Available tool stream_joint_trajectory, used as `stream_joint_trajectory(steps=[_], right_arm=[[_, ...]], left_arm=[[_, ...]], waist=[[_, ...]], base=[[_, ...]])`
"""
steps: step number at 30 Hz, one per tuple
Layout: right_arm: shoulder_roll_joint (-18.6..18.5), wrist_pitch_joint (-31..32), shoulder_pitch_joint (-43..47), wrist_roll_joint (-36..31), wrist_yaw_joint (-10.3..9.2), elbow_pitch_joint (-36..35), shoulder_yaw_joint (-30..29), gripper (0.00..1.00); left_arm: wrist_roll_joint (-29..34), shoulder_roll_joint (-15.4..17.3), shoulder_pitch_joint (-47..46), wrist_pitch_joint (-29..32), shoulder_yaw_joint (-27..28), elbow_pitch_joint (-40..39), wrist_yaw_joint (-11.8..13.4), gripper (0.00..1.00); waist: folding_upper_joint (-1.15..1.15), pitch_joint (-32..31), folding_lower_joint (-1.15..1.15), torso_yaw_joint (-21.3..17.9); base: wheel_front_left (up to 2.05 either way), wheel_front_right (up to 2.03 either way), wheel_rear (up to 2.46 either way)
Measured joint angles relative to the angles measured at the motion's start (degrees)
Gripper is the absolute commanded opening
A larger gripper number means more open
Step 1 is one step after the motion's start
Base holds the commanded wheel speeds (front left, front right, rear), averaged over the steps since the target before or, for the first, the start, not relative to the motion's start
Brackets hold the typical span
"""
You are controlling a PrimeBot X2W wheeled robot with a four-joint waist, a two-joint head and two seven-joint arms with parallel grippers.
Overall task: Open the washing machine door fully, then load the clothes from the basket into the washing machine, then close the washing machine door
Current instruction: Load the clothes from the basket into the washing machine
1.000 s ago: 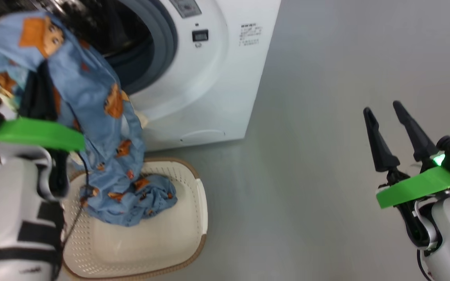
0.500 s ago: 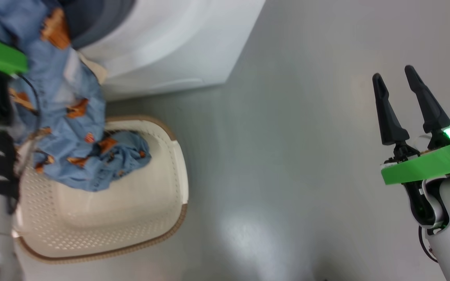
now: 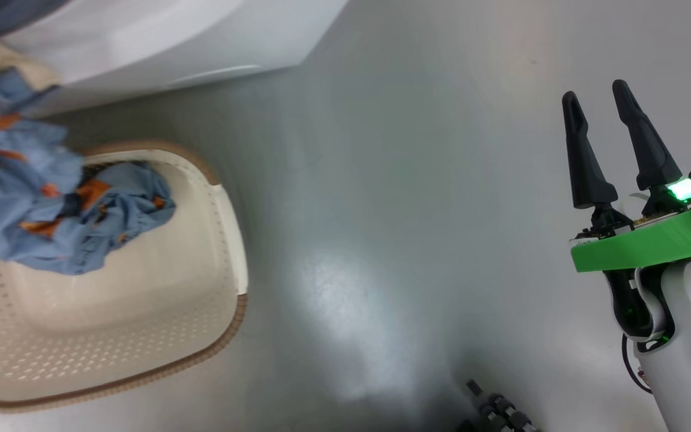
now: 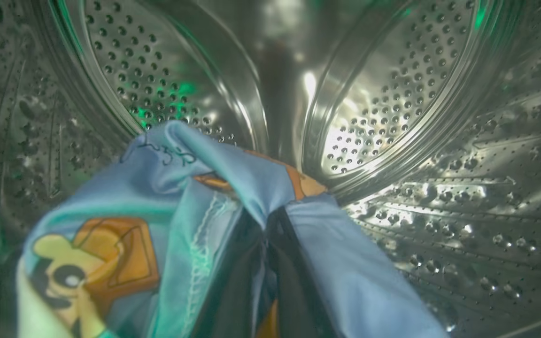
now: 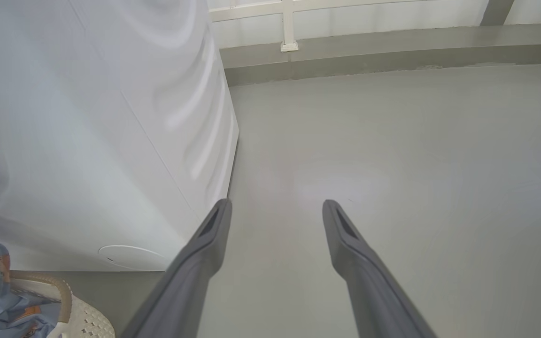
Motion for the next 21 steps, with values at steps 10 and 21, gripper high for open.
stream_joint_trajectory(steps=[10,21], right_arm=[[1.7,0.0,-1.2,-0.8,0.0,0.3,0.0,1.0],[1.6,0.0,-1.3,-0.8,0.0,1.5,0.4,1.0]], left_arm=[[1.8,2.1,-4.0,-0.1,4.7,-8.0,0.0,0.0],[3.6,0.8,-4.2,15.6,-0.5,11.7,-0.2,1.0]], waist=[[0.0,2.0,0.0,-2.4],[0.0,-1.3,-0.01,-2.0]], base=[[0.0,0.0,0.0],[0.0,0.0,0.0]])
